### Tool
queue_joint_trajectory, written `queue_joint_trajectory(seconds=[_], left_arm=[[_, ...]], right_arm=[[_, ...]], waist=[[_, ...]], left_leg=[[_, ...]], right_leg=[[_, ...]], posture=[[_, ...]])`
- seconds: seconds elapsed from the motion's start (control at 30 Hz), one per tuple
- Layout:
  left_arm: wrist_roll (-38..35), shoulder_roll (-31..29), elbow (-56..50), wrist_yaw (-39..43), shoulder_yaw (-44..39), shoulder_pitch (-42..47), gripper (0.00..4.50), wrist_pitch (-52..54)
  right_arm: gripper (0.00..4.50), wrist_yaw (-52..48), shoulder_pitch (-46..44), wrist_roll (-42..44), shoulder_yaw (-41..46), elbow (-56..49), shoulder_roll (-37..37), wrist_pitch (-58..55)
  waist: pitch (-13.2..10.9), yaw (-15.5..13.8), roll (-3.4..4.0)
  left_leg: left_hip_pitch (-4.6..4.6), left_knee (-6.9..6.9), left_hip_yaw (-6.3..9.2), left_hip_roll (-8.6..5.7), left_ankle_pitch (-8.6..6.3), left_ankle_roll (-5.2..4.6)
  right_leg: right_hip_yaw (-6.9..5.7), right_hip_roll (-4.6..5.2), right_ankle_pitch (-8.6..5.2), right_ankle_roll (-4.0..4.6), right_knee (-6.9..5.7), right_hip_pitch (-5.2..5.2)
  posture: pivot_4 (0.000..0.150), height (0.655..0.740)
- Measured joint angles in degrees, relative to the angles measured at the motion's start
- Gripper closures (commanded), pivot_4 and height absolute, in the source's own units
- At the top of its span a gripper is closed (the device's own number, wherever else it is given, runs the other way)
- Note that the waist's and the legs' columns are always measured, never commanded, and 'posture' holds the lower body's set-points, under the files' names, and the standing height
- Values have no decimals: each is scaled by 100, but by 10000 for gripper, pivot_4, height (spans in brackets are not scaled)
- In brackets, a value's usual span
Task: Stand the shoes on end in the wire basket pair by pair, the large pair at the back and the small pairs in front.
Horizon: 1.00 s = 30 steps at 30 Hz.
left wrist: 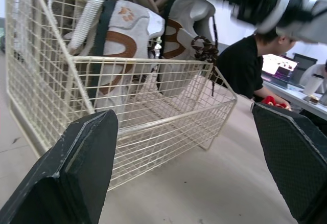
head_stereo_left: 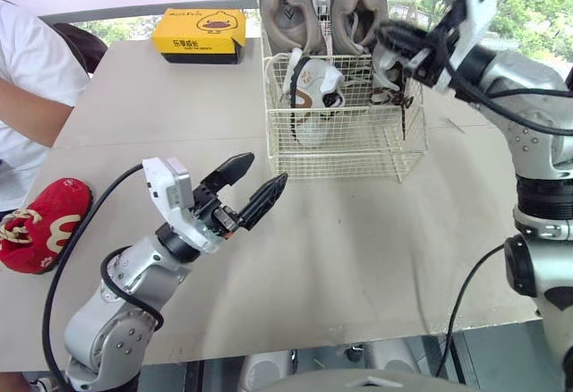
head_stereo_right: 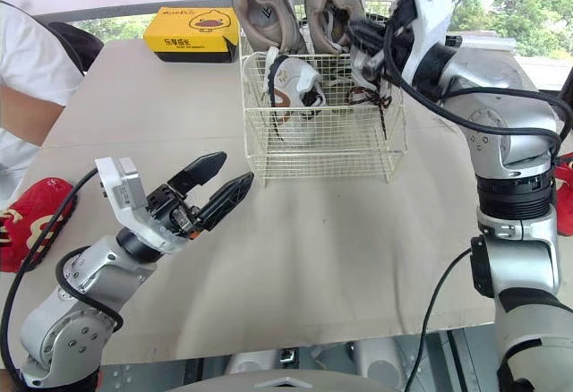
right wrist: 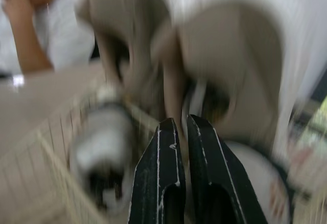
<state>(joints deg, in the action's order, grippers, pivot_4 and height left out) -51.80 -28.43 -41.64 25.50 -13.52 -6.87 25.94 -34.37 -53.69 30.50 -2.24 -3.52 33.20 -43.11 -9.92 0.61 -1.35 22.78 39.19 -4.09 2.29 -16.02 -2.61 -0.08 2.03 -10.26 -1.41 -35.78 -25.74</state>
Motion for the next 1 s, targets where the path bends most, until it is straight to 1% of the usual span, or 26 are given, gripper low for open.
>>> queue_joint_trajectory(seconds=[0.17,0.2,0.27,0.33,0.4,0.43,0.5,0.53,0.57,0.63,0.67,0.7,0.73,0.8,0.87,0.93,1.0], left_arm=[[-11,-13,-103,-151,-56,-83,0,1],[-15,-12,-145,-248,-119,-144,0,2],[-26,2,-195,-361,-195,-152,0,1],[-117,177,-266,-663,-426,-271,0,-22],[-140,305,-266,-950,-715,-411,0,-66],[-138,352,-252,-1097,-924,-515,0,-105],[-196,406,-245,-1312,-1392,-798,0,-162],[-267,405,-215,-1337,-1658,-1002,0,-183],[-383,396,-145,-1311,-2064,-1315,0,-224],[-522,358,-44,-1167,-2605,-1760,0,-277],[-541,285,52,-868,-3156,-2319,0,-334],[-540,242,108,-778,-3335,-2481,0,-345],[-610,209,342,-532,-3874,-2946,0,-367],[-686,153,655,-355,-4388,-3268,0,-375],[-718,-81,1393,-48,-5001,-3604,0,-365],[-620,-230,1842,133,-5176,-3741,0,-324],[-398,-530,2333,372,-5172,-3864,0,-248]], right_arm=[[44207,-165,191,-81,-5,10,-31,-58],[44207,-259,300,-56,93,-13,-227,196],[44207,-372,375,13,119,-77,-362,399],[44207,-675,471,249,183,-421,-618,647],[39137,-927,560,459,164,-731,-791,762],[37930,-1061,648,522,96,-865,-825,836],[27383,-1331,913,488,-94,-990,-866,1034],[23820,-1430,1049,481,-193,-1009,-909,1091],[16940,-1558,1269,476,-327,-1013,-961,1123],[8448,-1705,1489,437,-496,-995,-997,1188],[4197,-1843,1542,416,-628,-988,-1068,1238],[1206,-1892,1567,418,-644,-998,-1082,1255],[1206,-1996,1581,433,-661,-986,-1147,1265],[1206,-2082,1590,481,-673,-985,-1176,1267],[1206,-2249,1586,542,-715,-979,-1270,1262],[1206,-2292,1586,539,-745,-977,-1290,1263],[1206,-2292,1586,540,-748,-976,-1342,1264]], waist=[[1,-5,-2],[0,10,-1],[0,25,-1],[-1,43,1],[0,38,0],[0,30,0],[2,21,-3],[2,22,-4],[0,34,-2],[-2,39,-2],[-3,64,-11],[-3,74,-14],[-5,75,-12],[-6,78,-11],[-4,27,-13],[-5,21,-12],[-4,20,-13]], left_leg=[[-3,3,2,-1,0,0],[-4,4,0,-2,0,0],[-6,3,-1,0,0,1],[-8,0,1,7,0,1],[-7,-2,10,17,0,1],[-6,-3,14,23,0,2],[-6,-5,14,25,-1,2],[-6,-5,12,29,-1,2],[-6,-5,4,31,-1,2],[-6,-2,-1,28,-1,3],[-6,-1,-8,28,-1,3],[-8,-1,-9,31,-1,3],[-9,-1,-10,30,-1,4],[-10,0,-8,31,-1,5],[-10,1,-4,34,0,12],[-10,0,-8,36,-9,29],[-7,0,-10,36,-12,33]], right_leg=[[-1,0,0,-1,0,2],[1,-1,0,-2,-3,2],[1,-5,1,-2,-5,1],[0,-10,11,-19,-8,-1],[-9,-14,14,-23,-8,-1],[-13,-14,13,-23,-8,-1],[-17,-12,10,-18,-7,0],[-16,-11,0,-1,-5,0],[-12,-6,-1,0,-4,-2],[-10,-3,-1,0,-4,-4],[-8,-4,-3,-1,-3,-8],[-8,-4,-5,-4,-1,-7],[-9,0,-15,-18,-2,-10],[-11,2,-17,-19,-2,-11],[-22,6,-19,-17,-4,-19],[-25,12,-20,-15,-4,-21],[-27,15,-20,-15,-5,-24]], posture=[[1500,7400],[1500,7400],[1500,7400],[1500,7400],[1500,7400],[1500,7400],[1500,7400],[1500,7400],[1500,7400],[1500,7400],[1500,7400],[1500,7400],[1500,7400],[1500,7400],[1500,7400],[1500,7400],[1500,7400]])
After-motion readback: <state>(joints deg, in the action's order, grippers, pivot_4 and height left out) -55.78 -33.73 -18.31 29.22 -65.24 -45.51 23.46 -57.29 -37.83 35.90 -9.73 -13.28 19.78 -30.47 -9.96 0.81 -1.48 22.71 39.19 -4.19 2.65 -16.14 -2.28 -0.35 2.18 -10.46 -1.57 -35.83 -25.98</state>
